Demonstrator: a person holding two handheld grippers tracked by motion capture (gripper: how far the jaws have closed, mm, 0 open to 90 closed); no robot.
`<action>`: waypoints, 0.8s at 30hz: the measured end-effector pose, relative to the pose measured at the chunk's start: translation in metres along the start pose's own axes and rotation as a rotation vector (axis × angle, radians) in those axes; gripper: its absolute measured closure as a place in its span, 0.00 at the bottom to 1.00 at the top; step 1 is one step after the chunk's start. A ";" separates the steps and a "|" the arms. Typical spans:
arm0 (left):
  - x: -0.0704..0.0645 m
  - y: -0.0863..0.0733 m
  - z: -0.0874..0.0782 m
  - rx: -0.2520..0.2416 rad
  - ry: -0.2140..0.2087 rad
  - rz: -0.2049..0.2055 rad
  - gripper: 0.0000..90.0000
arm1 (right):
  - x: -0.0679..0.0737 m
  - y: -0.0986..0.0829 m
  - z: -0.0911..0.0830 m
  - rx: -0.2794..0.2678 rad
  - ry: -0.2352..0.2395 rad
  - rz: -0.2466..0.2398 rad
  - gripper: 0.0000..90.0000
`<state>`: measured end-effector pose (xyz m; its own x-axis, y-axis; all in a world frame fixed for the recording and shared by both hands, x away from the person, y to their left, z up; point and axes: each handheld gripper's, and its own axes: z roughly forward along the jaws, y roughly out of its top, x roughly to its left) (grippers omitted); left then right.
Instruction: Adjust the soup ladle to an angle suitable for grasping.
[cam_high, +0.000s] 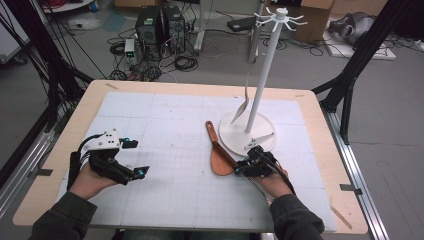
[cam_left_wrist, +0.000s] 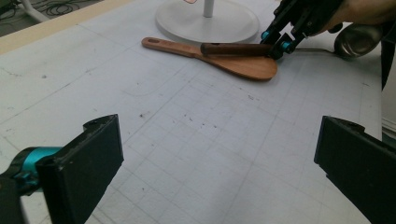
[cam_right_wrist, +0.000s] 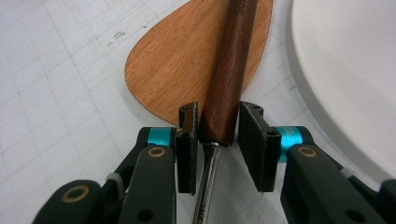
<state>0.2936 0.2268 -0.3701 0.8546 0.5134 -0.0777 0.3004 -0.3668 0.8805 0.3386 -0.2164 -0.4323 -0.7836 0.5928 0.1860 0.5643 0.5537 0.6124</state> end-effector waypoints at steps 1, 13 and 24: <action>0.000 0.000 0.000 0.000 -0.001 0.000 0.02 | 0.000 0.000 0.000 0.001 0.001 0.003 0.76; 0.000 0.000 0.000 0.001 -0.003 0.003 0.02 | -0.001 0.000 -0.002 -0.008 0.015 0.044 0.78; -0.001 0.000 0.001 0.001 -0.005 0.003 0.02 | 0.003 0.000 -0.009 -0.038 0.034 0.065 0.81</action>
<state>0.2935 0.2256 -0.3705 0.8576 0.5084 -0.0777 0.2985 -0.3689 0.8803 0.3337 -0.2201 -0.4248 -0.7546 0.6060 0.2517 0.6042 0.4920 0.6268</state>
